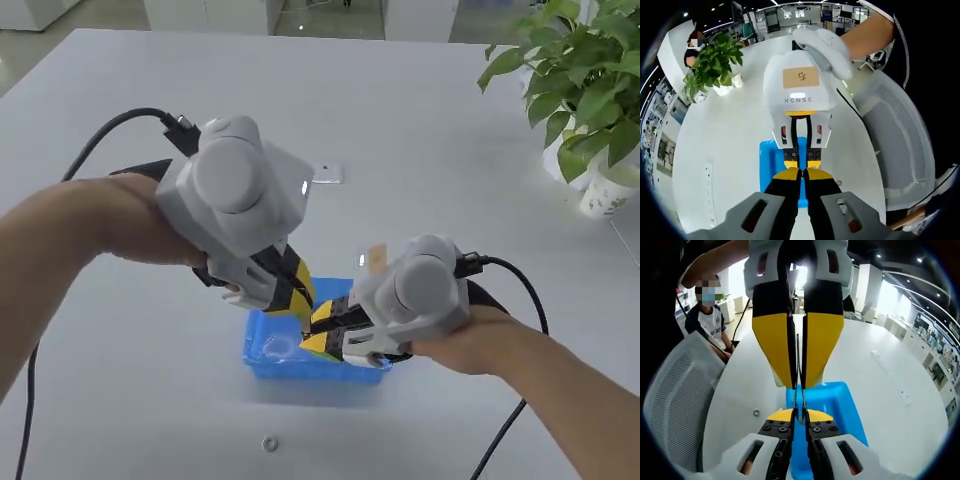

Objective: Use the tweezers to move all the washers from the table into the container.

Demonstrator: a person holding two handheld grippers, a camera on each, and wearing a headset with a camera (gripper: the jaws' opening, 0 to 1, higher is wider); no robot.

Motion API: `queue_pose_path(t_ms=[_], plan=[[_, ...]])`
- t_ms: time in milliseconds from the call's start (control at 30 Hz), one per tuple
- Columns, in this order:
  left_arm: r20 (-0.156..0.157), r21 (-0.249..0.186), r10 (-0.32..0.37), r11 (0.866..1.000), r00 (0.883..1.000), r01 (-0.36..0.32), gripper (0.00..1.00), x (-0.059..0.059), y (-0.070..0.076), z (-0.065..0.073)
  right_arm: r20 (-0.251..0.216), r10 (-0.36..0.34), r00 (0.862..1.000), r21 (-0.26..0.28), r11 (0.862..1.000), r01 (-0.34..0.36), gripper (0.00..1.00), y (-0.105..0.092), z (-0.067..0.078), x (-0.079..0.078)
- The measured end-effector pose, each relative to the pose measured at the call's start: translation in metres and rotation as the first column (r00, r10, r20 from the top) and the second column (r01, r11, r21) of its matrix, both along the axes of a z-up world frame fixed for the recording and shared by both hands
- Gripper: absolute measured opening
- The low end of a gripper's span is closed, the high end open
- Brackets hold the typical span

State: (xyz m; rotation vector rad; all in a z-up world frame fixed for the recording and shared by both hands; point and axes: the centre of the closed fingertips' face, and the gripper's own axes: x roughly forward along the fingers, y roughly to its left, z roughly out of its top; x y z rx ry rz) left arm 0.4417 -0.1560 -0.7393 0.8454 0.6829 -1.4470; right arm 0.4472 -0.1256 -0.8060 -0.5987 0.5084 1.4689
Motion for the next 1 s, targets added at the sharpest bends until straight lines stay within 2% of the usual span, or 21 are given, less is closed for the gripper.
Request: queue_pose_path(t_ms=[500, 1000], plan=[[-0.018, -0.011, 0.007, 1.000, 1.000, -0.007, 0.07, 0.019, -0.001, -0.023, -0.034, -0.010, 0.999, -0.022, 1.000, 0.009, 0.10, -0.003, -0.024, 0.018], [-0.037, -0.020, 0.016, 1.000, 0.999, -0.017, 0.06, 0.029, -0.001, -0.044, -0.063, 0.001, 0.998, -0.056, 0.998, -0.004, 0.10, -0.005, -0.047, 0.026]])
